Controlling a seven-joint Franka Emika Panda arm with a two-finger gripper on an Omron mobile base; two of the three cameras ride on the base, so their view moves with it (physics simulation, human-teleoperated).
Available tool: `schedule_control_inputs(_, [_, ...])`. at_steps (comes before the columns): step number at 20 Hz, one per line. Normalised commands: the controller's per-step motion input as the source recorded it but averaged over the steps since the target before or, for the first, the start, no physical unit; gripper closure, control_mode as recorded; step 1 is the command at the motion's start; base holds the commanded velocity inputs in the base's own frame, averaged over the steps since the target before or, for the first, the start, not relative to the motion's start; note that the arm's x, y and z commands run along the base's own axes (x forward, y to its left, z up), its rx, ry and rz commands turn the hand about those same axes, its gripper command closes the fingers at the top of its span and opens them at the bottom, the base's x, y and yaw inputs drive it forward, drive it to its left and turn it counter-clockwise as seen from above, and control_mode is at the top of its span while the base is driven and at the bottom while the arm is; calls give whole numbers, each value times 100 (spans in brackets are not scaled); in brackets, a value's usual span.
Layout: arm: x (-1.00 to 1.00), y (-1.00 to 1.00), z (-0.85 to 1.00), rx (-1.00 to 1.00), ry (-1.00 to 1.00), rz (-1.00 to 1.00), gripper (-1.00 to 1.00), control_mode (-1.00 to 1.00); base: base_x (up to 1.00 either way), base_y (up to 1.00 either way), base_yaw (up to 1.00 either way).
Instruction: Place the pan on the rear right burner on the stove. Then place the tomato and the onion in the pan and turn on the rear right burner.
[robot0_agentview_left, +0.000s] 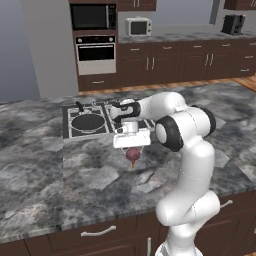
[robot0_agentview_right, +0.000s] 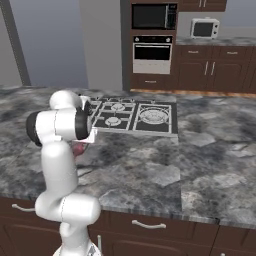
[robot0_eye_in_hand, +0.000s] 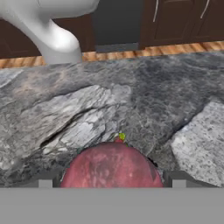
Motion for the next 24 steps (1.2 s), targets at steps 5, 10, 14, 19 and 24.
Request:
schedule_control_inputs(5, [-20, -51, 81, 0, 0, 0, 100, -100, 0, 0, 0])
schedule_control_inputs(10, [-60, -68, 72, 4, 0, 3, 100, -100, 0, 0, 0])
schedule_control_inputs(14, [-69, -58, 57, 8, 0, 5, 100, -100, 0, 0, 0])
schedule_control_inputs(19, [-77, -48, 38, 6, 0, 6, 100, -100, 0, 0, 0])
schedule_control_inputs(24, [-67, -33, 20, 5, -2, 5, 100, -100, 0, 0, 0])
